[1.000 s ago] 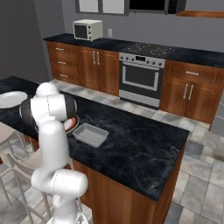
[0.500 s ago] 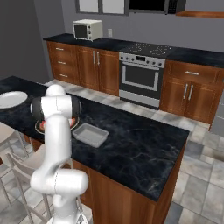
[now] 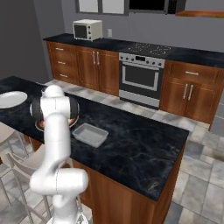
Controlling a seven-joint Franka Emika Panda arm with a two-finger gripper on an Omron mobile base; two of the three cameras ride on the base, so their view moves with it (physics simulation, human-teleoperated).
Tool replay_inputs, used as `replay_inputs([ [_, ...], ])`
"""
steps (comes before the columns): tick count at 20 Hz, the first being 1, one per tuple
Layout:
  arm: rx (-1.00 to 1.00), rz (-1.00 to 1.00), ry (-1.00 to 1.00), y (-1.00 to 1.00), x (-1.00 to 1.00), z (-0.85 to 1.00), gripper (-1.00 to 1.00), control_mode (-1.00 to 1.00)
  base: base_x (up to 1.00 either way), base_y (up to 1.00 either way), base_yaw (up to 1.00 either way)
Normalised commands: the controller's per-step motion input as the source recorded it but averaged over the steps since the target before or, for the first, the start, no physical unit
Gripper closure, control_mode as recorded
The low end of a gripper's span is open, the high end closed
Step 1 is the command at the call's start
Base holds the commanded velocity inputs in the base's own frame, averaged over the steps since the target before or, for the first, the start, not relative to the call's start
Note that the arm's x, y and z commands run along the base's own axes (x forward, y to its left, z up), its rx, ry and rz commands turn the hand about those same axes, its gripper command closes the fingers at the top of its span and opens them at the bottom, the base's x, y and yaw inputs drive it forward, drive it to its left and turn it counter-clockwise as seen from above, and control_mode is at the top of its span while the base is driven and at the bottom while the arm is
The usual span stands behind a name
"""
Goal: Place two dumplings into each of the tupperware containers and then place the containers in the fridge.
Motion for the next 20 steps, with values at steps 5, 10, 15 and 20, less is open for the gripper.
replay_inputs([
  [5,0.12,-0.13,-0.19,-0.90,-0.30,0.00,1.00,-1.00,0.00,0.00,0.00],
  [10,0.26,-0.16,-0.17,-1.00,-0.67,0.53,1.00,-1.00,0.00,0.00,0.00],
  [15,0.06,-0.09,-0.02,-0.88,-1.00,1.00,1.00,-1.00,0.00,0.00,0.00],
  [20,0.00,-0.03,0.11,-0.75,-0.94,1.00,1.00,-1.00,0.00,0.00,0.00],
])
